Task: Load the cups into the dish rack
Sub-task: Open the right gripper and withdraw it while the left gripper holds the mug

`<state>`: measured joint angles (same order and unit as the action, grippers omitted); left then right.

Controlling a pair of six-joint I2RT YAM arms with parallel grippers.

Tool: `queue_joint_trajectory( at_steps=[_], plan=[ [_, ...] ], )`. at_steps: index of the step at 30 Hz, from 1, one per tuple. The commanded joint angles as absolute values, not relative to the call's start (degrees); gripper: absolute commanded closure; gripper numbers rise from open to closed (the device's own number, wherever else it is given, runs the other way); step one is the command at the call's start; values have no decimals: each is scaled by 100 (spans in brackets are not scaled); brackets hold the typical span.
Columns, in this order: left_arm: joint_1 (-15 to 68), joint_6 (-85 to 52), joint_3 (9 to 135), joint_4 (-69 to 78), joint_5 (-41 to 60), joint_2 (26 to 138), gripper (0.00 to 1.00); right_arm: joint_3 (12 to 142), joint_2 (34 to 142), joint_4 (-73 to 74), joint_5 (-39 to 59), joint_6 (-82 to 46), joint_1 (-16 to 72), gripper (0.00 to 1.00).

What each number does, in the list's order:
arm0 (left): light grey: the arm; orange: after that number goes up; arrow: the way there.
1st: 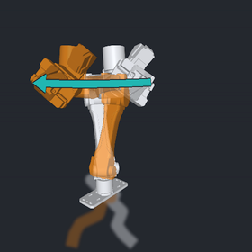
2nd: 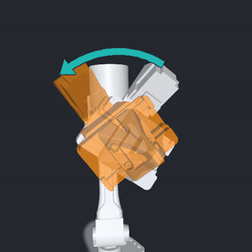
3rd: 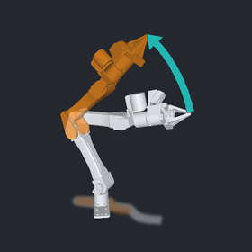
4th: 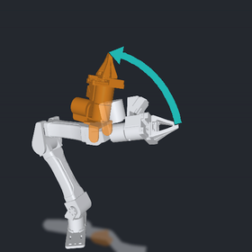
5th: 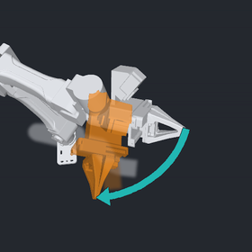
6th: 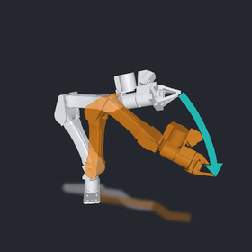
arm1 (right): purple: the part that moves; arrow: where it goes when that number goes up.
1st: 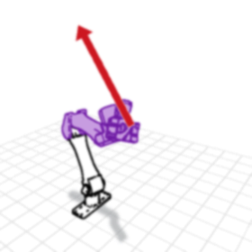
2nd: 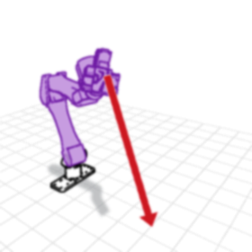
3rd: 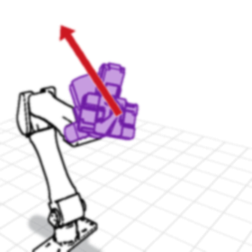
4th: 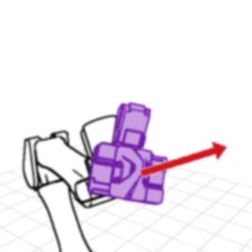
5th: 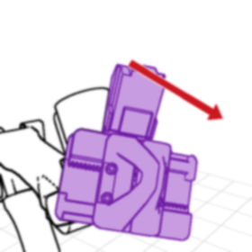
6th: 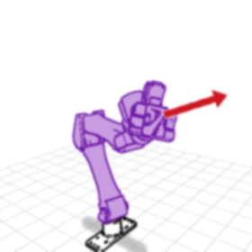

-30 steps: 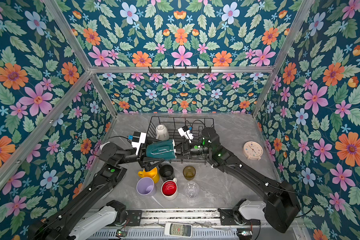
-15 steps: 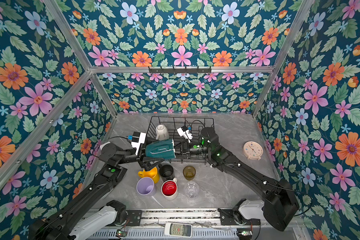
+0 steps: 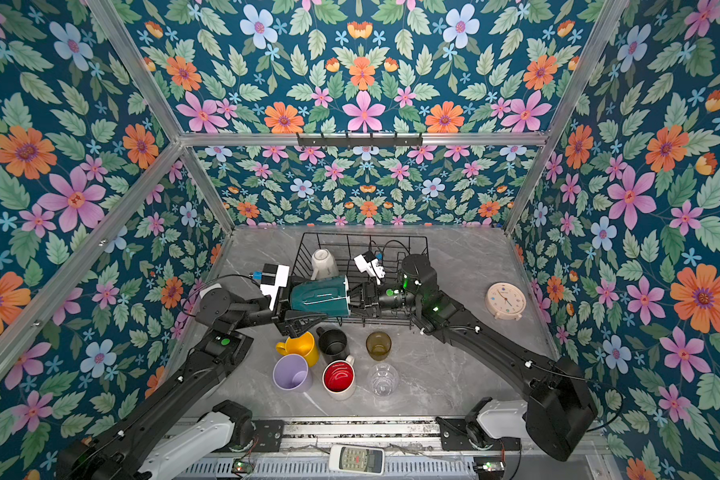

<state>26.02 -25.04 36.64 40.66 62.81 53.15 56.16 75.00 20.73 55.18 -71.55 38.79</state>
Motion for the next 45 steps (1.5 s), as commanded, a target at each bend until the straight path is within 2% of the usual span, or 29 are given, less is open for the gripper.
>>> queue_joint_trajectory(
  at_steps=[1,6,8,18,24,31,37,40,45],
  plan=[
    [2619,-2540,3657,4343,6208,5298,65,5628,7497,2404,5584,-7042,3904,100],
    [2619,-2540,3570,4432,6063,5225,94,5623,7471,2317,5559,-7014,3903,98],
    [2619,-2535,3537,4456,6001,5188,100,5631,7451,2287,5554,-6998,3910,95],
    [2626,-2487,3507,4457,5895,5150,100,5607,7325,2065,5437,-6926,3901,83],
    [2619,-2479,3498,4454,5880,5126,100,5555,7242,1930,5322,-6878,3881,68],
    [2619,-2465,3498,4438,5802,5097,100,5471,7135,1805,5228,-6843,3827,56],
    [2619,-2310,3607,4067,5679,5080,100,5104,6638,1355,4890,-6732,3436,44],
    [2619,-2092,3744,3606,5475,5078,100,4932,6201,651,4508,-6462,3141,33],
    [2619,-1748,4051,2774,4938,5115,100,5150,5441,-1280,3463,-5414,2868,25]
  ],
)
